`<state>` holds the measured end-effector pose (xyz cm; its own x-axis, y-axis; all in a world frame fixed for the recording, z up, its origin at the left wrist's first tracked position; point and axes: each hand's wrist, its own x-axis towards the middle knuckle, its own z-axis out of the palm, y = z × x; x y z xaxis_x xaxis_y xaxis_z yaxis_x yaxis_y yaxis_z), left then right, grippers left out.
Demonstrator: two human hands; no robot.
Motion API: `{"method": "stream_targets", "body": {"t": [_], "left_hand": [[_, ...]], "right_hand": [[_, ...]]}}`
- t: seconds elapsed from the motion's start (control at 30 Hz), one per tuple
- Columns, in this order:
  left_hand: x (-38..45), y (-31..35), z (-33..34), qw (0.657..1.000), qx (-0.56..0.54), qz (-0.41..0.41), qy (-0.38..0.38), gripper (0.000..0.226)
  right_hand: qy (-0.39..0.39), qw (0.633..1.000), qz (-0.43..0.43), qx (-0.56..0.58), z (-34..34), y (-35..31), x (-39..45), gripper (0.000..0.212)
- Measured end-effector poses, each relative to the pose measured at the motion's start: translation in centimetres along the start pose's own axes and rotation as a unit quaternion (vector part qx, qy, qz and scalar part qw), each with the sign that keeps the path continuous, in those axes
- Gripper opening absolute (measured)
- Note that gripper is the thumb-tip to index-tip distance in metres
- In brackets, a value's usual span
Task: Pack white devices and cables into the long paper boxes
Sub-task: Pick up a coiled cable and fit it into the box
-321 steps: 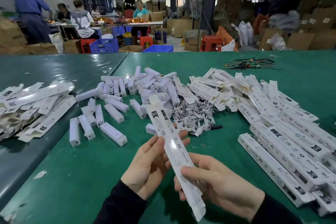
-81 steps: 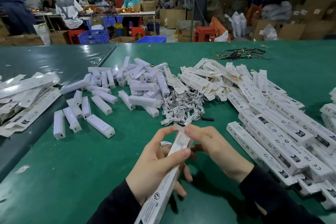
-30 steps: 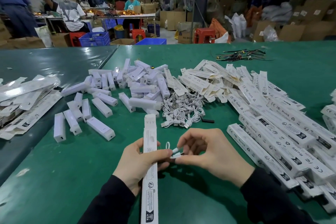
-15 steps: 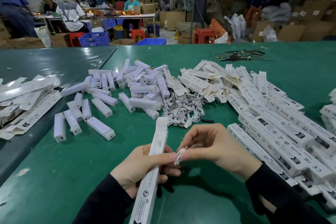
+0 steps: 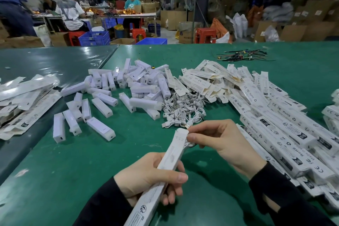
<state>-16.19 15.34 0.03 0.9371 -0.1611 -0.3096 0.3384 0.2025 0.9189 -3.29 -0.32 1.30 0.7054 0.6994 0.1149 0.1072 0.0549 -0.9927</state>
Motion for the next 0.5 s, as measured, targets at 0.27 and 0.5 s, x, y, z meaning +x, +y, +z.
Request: {"method": "stream_targets", "body": {"t": [0.27,0.5], "left_hand": [[0.09,-0.47,0.25,0.996,0.051,-0.02,-0.072,0.022],[0.18,-0.59,0.24,0.997,0.043,0.004,-0.066,0.023]], "right_hand": [[-0.072,0.995,0.06,-0.034,-0.27,0.16,-0.23,0.018],[-0.062,0.997,0.054,-0.004,0.02,0.18,-0.18,0.014]]}}
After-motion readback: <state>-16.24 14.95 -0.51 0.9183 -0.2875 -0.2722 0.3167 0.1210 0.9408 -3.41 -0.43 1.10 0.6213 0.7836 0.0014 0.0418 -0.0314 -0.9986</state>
